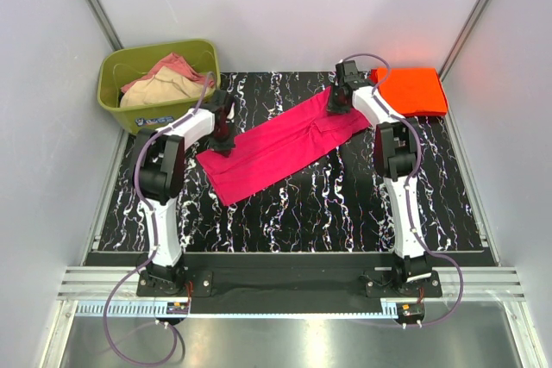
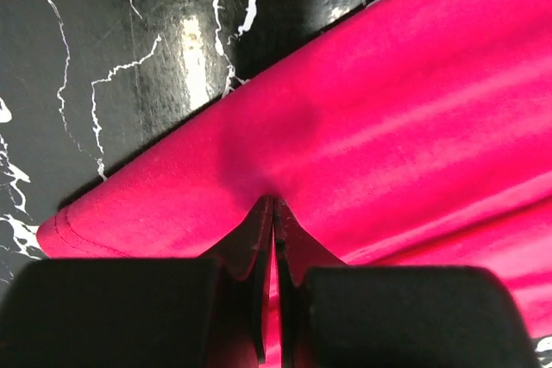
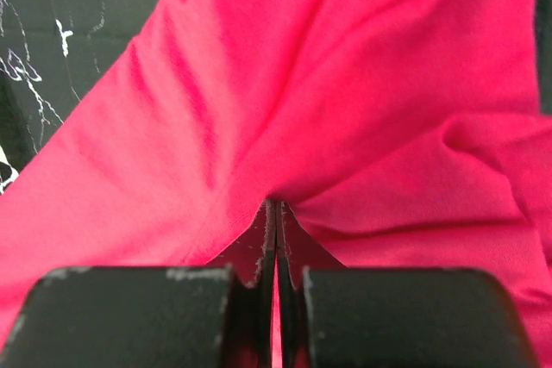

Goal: Fold and stack the t-shirts
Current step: Fold the tshirt

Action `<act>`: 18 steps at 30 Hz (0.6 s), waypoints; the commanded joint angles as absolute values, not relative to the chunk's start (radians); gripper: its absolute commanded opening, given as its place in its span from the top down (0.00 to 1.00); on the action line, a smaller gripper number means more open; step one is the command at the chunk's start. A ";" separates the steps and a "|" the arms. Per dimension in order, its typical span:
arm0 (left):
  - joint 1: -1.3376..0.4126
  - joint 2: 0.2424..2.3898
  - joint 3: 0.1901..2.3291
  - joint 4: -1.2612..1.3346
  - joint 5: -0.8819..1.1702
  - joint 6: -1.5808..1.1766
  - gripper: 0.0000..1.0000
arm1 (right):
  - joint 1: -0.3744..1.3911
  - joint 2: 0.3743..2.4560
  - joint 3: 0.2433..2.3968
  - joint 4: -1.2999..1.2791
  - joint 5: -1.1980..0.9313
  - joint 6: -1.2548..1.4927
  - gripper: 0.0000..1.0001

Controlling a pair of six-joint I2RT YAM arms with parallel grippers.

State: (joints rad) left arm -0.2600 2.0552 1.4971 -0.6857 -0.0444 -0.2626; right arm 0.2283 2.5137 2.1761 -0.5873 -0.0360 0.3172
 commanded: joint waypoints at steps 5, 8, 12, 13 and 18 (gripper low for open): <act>-0.275 2.023 1.394 -0.721 0.012 -0.334 0.93 | 0.232 2.575 2.270 -0.580 -0.072 0.310 1.00; -0.291 2.016 1.373 -0.744 0.023 -0.333 0.92 | 0.233 2.592 2.284 -0.583 -0.074 0.325 0.98; -0.316 1.997 1.313 -0.750 0.104 -0.359 0.91 | 0.233 2.614 2.318 -0.594 -0.100 0.345 0.96; -0.336 1.993 1.284 -0.749 0.119 -0.370 0.91 | 0.232 2.618 2.330 -0.598 -0.104 0.348 0.96; -0.425 1.925 1.187 -0.709 0.184 -0.437 0.91 | 0.232 2.649 2.362 -0.621 -0.156 0.341 0.95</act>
